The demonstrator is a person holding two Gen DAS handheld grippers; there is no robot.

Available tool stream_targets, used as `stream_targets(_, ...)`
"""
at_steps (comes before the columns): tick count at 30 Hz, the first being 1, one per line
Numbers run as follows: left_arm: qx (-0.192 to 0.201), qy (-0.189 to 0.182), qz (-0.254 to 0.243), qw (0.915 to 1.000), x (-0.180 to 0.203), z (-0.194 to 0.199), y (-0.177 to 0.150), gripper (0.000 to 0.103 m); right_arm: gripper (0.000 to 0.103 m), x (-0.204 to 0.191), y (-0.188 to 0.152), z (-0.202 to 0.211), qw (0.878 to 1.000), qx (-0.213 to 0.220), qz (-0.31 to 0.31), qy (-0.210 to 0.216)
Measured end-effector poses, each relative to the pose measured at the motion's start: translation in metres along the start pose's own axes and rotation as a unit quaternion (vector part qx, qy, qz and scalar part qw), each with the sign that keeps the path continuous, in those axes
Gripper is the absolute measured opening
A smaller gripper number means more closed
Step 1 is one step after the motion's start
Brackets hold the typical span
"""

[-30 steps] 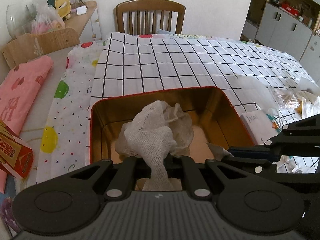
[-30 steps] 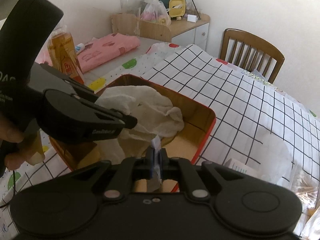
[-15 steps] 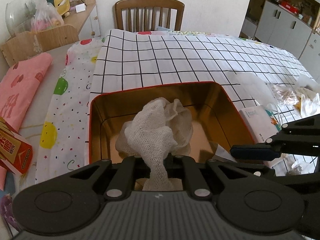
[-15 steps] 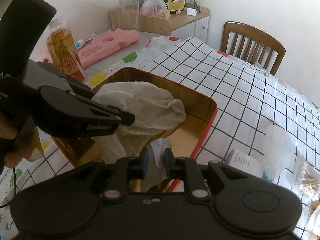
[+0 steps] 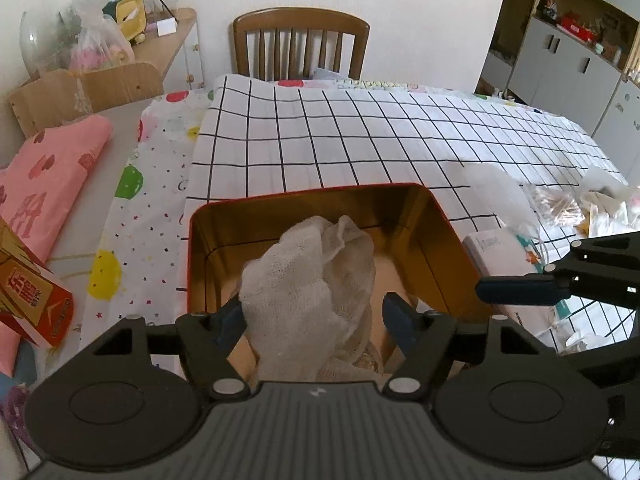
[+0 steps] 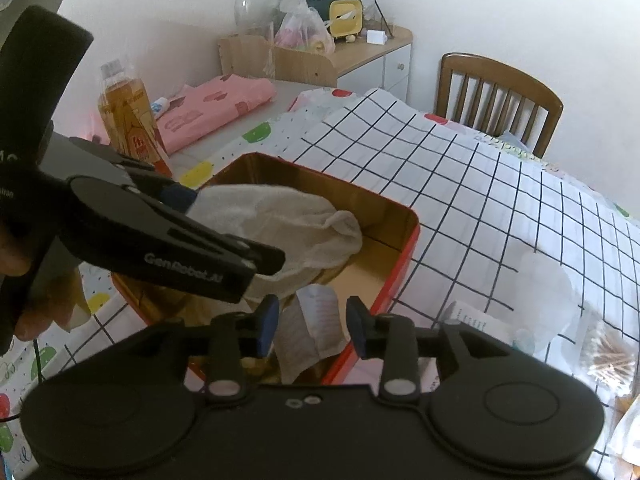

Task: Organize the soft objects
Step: 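Lower the mesh cloth into the tin box and open the left gripper, then move the right tool toward the blue printed mask packet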

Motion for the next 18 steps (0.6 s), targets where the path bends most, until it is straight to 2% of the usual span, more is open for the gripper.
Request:
stream_targets(8, 0.019, 0.000, -0.006, 0.9998, 0.006, 0.024, -0.003, 0.073, 0.053, 0.005, -0.001, 0.025, 1.000, 0.025, -0.009, 0.005)
stream_targets(18, 0.053, 0.008, -0.022, 0.9983, 0.027, 0.061, -0.003, 0.073, 0.060, 0.007, -0.007, 0.057, 0.998, 0.056, -0.017, 0.016)
Point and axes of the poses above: each gripper's, at about its wrist camera, not at the fingertips, and z roughly against the way its jaws point, x to its right, y to its top, the point moved 9 cm from there along -z, roughly the way its jaws point, and after that the axes turned 13 degrees about -x, right-handed, at the moved point
